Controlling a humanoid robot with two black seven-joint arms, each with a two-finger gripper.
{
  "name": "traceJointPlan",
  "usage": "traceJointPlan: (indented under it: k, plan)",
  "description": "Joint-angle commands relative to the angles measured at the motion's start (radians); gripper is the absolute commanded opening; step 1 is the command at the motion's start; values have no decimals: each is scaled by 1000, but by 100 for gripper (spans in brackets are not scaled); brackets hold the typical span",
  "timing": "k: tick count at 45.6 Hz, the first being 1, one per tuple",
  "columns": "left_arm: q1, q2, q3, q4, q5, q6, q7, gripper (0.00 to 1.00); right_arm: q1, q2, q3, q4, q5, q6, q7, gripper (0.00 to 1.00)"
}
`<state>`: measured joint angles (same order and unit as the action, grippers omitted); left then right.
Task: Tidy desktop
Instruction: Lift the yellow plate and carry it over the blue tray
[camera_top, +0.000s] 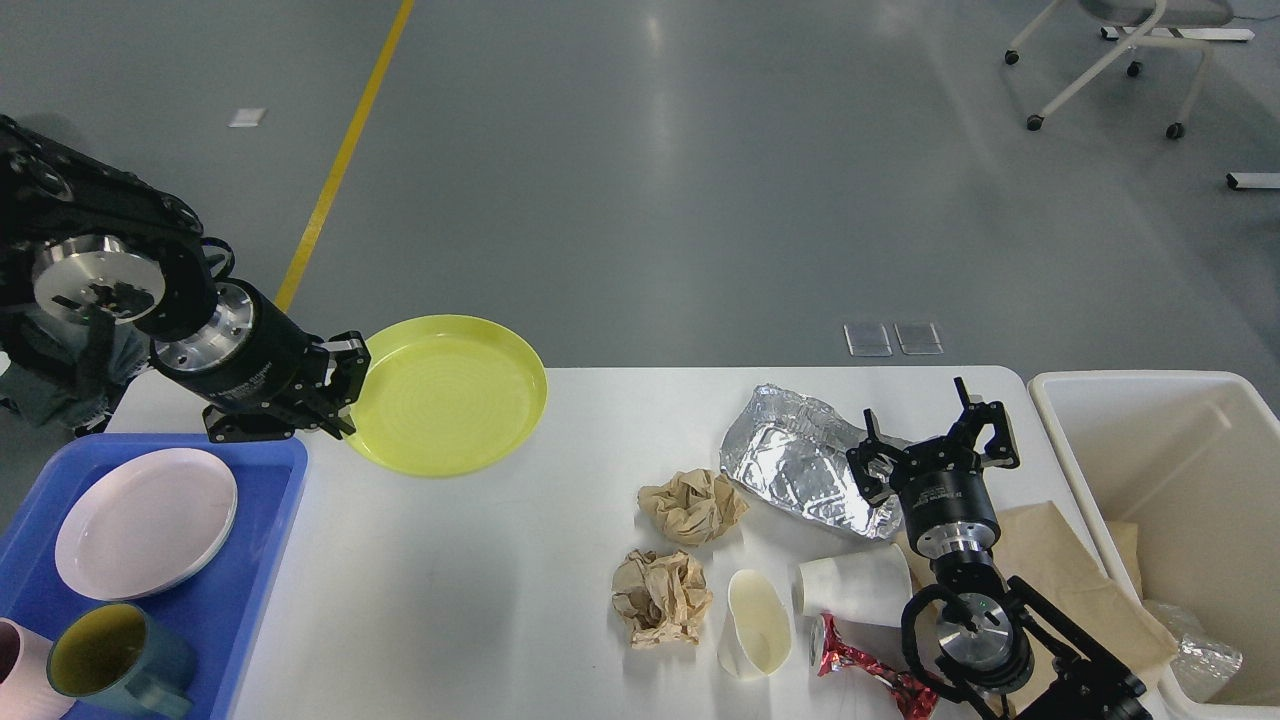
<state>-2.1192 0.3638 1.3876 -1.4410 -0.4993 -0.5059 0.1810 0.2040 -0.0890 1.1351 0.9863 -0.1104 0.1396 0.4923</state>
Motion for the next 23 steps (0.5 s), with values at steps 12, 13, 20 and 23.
traceJointPlan:
  k: [12, 13, 20, 23]
  plan:
    - [-337, 40, 215, -130, 172, -201, -239, 0, 0, 0, 0, 0, 0, 0, 0, 100]
    - [-338, 43, 223, -130, 185, -212, -259, 0, 0, 0, 0, 2, 0, 0, 0, 100]
    - [-358, 63, 272, -137, 252, -247, -342, 0, -1, 0, 0, 2, 0, 0, 0, 100]
    - [-358, 92, 292, -139, 268, -259, -382, 0, 0, 0, 0, 2, 0, 0, 0, 100]
